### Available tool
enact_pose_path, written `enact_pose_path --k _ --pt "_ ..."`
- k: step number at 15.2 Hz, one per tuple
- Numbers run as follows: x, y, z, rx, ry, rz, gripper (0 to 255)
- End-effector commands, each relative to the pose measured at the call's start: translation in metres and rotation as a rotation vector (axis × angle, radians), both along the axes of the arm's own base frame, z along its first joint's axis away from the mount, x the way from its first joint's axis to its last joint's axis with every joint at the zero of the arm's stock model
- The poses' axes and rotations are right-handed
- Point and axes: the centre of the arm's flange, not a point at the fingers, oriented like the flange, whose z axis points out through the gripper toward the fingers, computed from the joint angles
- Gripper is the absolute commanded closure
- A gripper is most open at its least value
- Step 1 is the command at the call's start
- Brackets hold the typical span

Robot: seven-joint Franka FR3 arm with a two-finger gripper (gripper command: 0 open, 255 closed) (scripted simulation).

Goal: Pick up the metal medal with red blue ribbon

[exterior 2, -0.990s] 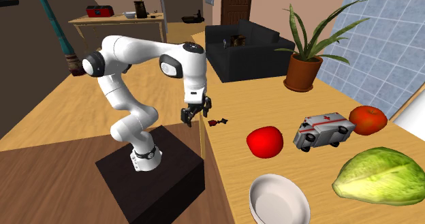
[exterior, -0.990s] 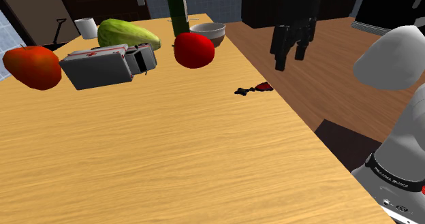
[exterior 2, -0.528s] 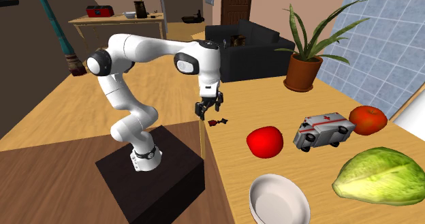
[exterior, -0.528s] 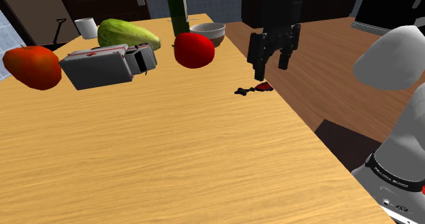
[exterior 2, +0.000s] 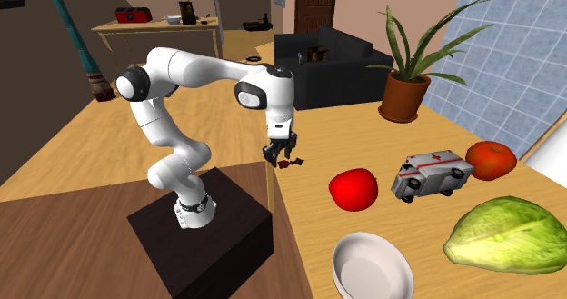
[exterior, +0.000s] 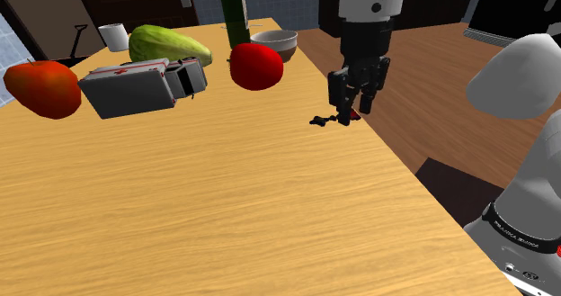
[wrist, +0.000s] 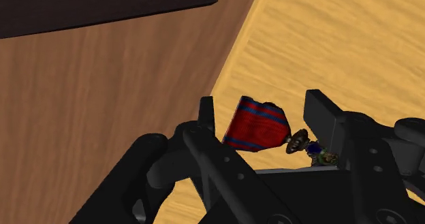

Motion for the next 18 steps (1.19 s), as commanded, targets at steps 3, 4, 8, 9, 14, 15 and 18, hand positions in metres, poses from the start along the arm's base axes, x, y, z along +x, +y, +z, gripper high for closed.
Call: enact_pose_path --k 3,4,8,9,14,15,18 --pt "0.000 0.000 -0.001 0.000 0.000 0.000 255" --pt "0.000 0.000 -0.001 0.000 0.000 0.000 255" --pt "0.000 0.000 -0.001 0.000 0.000 0.000 255" --pt "0.000 0.000 -0.001 0.000 0.000 0.000 255" --pt "0.000 0.000 0.025 0.000 0.000 0.000 255" --pt "0.000 0.000 0.031 0.000 0.000 0.000 255" --pt "0.000 0.000 0.047 0.000 0.000 0.000 255"
